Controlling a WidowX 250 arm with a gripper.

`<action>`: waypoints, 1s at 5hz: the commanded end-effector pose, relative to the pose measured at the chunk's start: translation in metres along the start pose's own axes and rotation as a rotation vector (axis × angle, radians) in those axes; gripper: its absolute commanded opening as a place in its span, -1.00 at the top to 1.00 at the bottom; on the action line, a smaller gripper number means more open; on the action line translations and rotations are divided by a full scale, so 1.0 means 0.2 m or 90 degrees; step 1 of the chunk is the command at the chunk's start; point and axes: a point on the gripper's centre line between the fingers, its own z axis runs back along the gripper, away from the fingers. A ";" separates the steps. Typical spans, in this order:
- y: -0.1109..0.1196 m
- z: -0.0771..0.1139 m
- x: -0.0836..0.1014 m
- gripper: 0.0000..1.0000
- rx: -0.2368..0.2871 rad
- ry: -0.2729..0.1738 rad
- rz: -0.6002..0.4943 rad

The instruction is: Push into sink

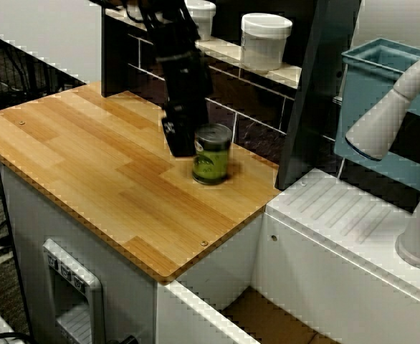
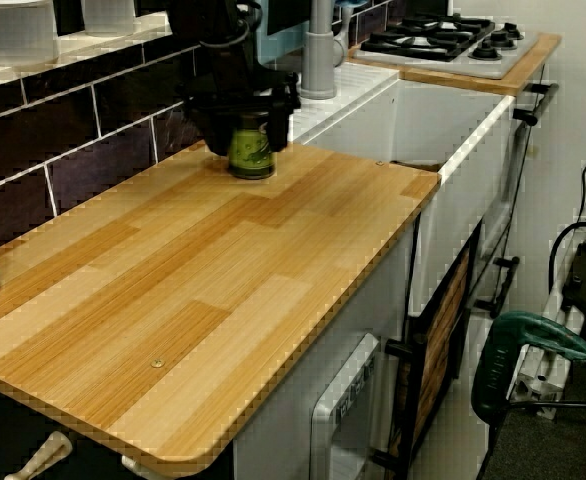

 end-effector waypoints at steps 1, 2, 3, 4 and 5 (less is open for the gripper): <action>-0.21 -0.04 0.23 -1.00 -0.027 -0.015 -0.082; -0.32 -0.04 0.29 -1.00 -0.052 -0.031 -0.107; -0.38 -0.06 0.33 -1.00 -0.066 -0.030 -0.116; -0.44 -0.06 0.38 -1.00 -0.108 -0.059 -0.110; -0.50 -0.07 0.40 -1.00 -0.109 -0.064 -0.111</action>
